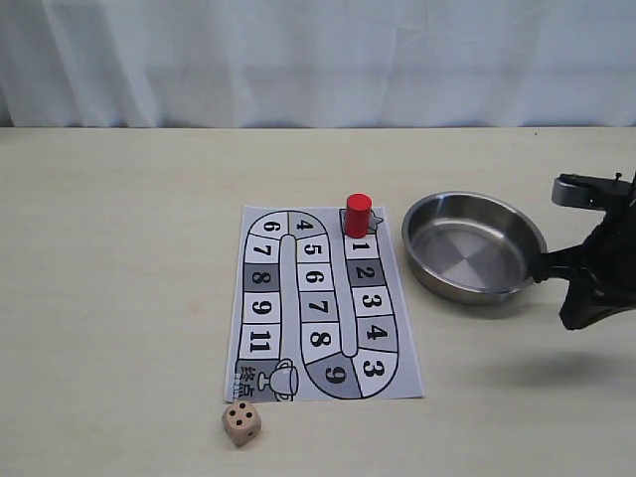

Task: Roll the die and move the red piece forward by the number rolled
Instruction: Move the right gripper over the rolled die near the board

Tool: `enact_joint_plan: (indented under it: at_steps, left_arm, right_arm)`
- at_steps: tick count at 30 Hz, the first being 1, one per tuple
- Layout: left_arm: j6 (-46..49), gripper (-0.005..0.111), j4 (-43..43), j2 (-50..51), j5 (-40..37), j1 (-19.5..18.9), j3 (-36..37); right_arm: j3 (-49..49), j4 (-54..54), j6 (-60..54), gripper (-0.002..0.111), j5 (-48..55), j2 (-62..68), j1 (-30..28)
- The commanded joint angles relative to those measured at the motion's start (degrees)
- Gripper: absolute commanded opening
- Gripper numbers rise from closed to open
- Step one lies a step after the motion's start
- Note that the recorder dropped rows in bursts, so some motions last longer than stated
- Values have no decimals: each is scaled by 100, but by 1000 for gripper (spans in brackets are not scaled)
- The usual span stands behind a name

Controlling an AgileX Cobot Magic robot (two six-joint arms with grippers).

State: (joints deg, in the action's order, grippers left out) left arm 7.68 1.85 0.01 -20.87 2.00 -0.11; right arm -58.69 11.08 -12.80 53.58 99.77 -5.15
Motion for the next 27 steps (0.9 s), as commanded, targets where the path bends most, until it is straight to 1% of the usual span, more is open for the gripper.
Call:
enact_joint_plan:
  at_steps: [1,6,7,10,12,14,15,17,27]
  left_arm:
    - [-23,0,28,-1,59,0,11]
    - [-23,0,28,-1,59,0,11]
    - [-23,0,28,-1,59,0,11]
    - [-23,0,28,-1,59,0,11]
    - [-23,0,28,-1,59,0,11]
    - [-23,0,28,-1,59,0,11]
    - [-23,0,28,-1,59,0,11]
    - [-23,0,28,-1,59,0,11]
    - [-23,0,28,-1,59,0,11]
  right_arm:
    - [-56,57,-117,4,139,-230,127]
    - [-56,41,-223,4,111,-545,828]
    - [-56,41,-276,4,88,-589,1142]
    - [-56,66,-290,4,-38,-587,1743]
    - [-56,304,-302,4,-145,-587,2154]
    - [-56,304,-385,4,-238,-587,2406]
    - [-56,304,-611,4,-302,-587,2613]
    - [-56,304,-697,4,-445,-587,2971]
    - [-56,304,-756,4,-822,-587,4059]
